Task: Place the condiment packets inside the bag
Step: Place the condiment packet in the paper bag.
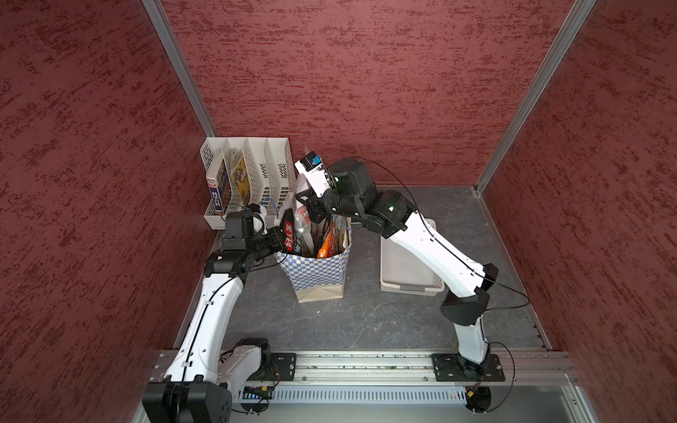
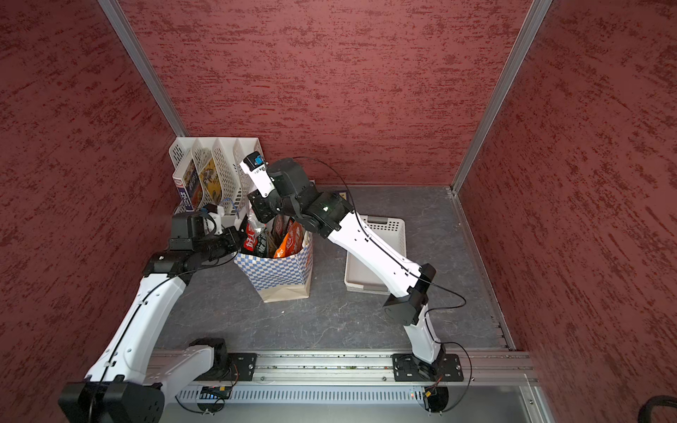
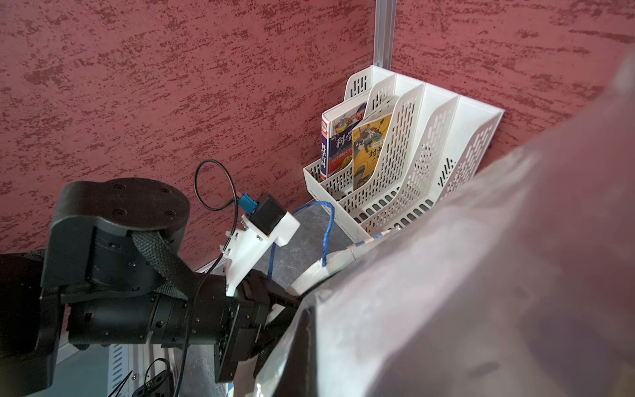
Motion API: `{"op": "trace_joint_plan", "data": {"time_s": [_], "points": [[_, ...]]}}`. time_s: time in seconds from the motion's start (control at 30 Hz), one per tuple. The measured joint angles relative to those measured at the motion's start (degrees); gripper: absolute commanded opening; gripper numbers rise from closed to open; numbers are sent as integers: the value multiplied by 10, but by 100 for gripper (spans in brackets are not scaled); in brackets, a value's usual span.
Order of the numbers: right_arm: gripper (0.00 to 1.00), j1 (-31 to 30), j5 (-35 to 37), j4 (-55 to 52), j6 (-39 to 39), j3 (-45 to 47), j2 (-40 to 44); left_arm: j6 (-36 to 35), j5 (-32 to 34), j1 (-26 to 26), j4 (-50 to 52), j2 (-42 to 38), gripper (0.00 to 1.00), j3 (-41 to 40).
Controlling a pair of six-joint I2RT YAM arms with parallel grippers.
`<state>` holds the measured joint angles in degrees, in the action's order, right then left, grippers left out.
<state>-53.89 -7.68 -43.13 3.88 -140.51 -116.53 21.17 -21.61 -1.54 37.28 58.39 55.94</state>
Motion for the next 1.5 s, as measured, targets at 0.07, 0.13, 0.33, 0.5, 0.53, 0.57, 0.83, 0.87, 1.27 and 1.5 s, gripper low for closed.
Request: {"op": "trace_joint_plan", "data": {"time_s": [0.07, 0.13, 0.33, 0.5, 0.53, 0.57, 0.83, 0.87, 1.27, 1.5], "points": [[0, 6, -23, 1, -3, -7, -12, 3, -10, -5, -5, 0, 0, -2], [0, 9, -38, 2, -3, -14, -27, 7, -18, -8, -7, 0, 0, -4], [0, 14, -34, 0, 16, -16, -65, 11, -27, -12, -11, 0, 0, -7], [0, 17, -3, -26, 30, -15, -80, 11, -30, -14, -12, 0, 0, -7], [0, 18, 6, -33, 32, -15, -80, 11, -30, -14, -12, 0, 0, -7], [0, 18, 16, -38, 35, -15, -80, 11, -31, -14, -12, 0, 0, -7], [0, 19, 60, -90, 68, -5, -80, 11, -34, -14, -12, 0, 0, -7], [0, 18, 60, -92, 73, -3, -80, 11, -34, -14, -12, 0, 0, -7], [0, 7, 58, -113, 145, -5, -100, 10, -36, -14, -12, 2, 0, -7], [8, -8, 68, -148, 165, -27, -142, 10, -37, -14, -12, 2, 0, -7]]}}
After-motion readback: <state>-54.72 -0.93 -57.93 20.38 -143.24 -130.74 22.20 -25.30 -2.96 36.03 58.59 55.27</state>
